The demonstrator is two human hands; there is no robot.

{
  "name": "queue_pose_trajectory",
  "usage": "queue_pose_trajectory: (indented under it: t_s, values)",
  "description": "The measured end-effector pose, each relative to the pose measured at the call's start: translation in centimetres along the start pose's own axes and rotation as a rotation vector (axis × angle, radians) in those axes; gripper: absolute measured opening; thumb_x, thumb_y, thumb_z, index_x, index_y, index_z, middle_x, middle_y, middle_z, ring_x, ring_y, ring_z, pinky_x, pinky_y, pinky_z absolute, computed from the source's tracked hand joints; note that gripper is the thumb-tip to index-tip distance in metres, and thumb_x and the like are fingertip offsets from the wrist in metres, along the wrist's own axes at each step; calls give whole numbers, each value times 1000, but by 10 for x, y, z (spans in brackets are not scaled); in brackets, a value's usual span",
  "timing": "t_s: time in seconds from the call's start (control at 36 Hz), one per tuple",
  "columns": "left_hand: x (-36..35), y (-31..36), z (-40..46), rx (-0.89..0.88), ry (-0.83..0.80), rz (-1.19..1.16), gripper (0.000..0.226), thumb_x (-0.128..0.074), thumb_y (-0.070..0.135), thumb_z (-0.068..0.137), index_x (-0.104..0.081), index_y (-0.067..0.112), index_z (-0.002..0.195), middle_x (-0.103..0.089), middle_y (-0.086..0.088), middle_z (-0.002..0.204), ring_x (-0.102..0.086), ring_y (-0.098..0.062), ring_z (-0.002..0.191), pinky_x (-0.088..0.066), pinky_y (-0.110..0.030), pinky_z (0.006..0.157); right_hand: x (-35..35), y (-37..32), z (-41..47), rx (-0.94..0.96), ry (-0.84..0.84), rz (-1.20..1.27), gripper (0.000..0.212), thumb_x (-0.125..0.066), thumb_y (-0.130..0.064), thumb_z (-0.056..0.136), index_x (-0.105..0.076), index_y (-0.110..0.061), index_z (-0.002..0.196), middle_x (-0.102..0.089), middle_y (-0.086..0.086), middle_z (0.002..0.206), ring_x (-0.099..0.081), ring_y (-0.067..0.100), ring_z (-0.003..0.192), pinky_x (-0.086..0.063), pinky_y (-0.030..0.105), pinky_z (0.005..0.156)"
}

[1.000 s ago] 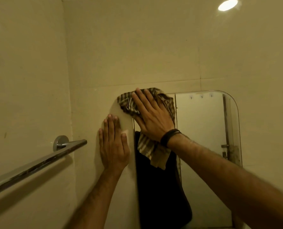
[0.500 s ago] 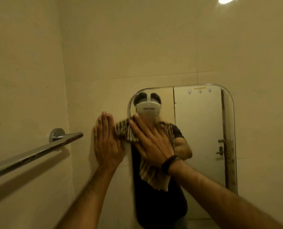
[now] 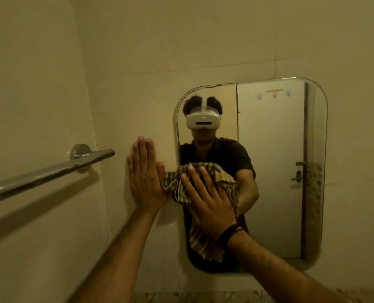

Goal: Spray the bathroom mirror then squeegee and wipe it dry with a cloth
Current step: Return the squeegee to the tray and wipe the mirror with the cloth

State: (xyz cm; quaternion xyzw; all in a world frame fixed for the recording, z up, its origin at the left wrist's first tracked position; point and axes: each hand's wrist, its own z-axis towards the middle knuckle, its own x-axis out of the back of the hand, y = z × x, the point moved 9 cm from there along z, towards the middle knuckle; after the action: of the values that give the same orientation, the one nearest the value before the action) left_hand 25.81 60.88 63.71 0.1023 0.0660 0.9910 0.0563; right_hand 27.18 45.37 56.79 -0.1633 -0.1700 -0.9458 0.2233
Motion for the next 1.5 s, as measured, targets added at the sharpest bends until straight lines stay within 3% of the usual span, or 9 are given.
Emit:
queue_pose_trajectory:
  t_s: [0.08,0.25,0.39,0.53,0.64,0.83,1.06,1.28,1.5]
  values:
    - [-1,-1,-3,2,3,-13,61,-20,33,106,-9,13,163,-9,-9,172,-7,-24,160,-4,-43,130,-24,-14,-50,54,-65,-36,82,-54,-41,92,-16,-21,161,-6,3,169,-6,25,156,-21,41,115]
    - [-2,-2,-2,-2,3,8,62,-19,35,106,-13,10,163,-12,-12,172,-10,-26,160,-8,-45,130,-14,-11,-30,83,-68,12,79,-50,-42,94,-13,-24,161,-3,3,169,-4,23,156,-24,41,113]
    - [3,1,-3,1,31,31,60,-16,36,109,-18,9,163,-16,-11,171,-11,-25,160,-8,-43,130,25,15,49,-78,31,64,69,-41,-42,99,-17,-22,160,-9,3,169,1,22,155,11,38,124]
    - [3,0,-5,-7,36,34,60,-21,32,108,-18,8,163,-16,-13,171,-10,-26,160,-5,-41,130,22,11,42,-54,43,78,66,-39,-41,100,-20,-19,160,-13,5,168,-2,24,156,11,39,124]
    - [2,-1,-6,-24,55,38,61,-19,34,108,-19,7,162,-18,-15,171,-14,-28,159,-7,-42,130,-11,-7,-20,-13,18,96,70,-39,-42,100,-13,-22,161,-7,4,169,-5,25,156,-13,48,123]
    - [0,-3,-6,-33,87,15,61,-17,35,108,-11,11,164,-13,-12,172,-8,-24,160,-4,-41,130,-60,-38,-137,97,-198,117,78,-45,-32,93,-8,-21,161,-2,3,169,-1,23,156,-57,40,88]
    - [1,-3,-7,-33,121,33,61,-20,34,108,-13,11,164,-15,-12,171,-5,-19,160,-4,-40,130,-44,-34,-102,127,-189,132,81,-51,-33,93,-9,-23,161,1,2,169,1,20,156,-46,34,90]
    - [4,0,-7,-45,115,63,63,-19,35,107,-21,3,161,-22,-20,168,-19,-33,157,-16,-49,128,-25,-27,-30,14,-57,119,68,-42,-36,101,-15,-21,161,-7,4,169,-2,22,156,-12,43,121]
    - [-2,-6,-19,-64,131,42,61,-16,37,109,-14,9,163,-17,-16,170,-13,-29,159,-9,-45,130,-57,-51,-134,189,-178,120,72,-52,-27,98,-16,-21,161,-2,3,169,-5,22,156,-38,34,90]
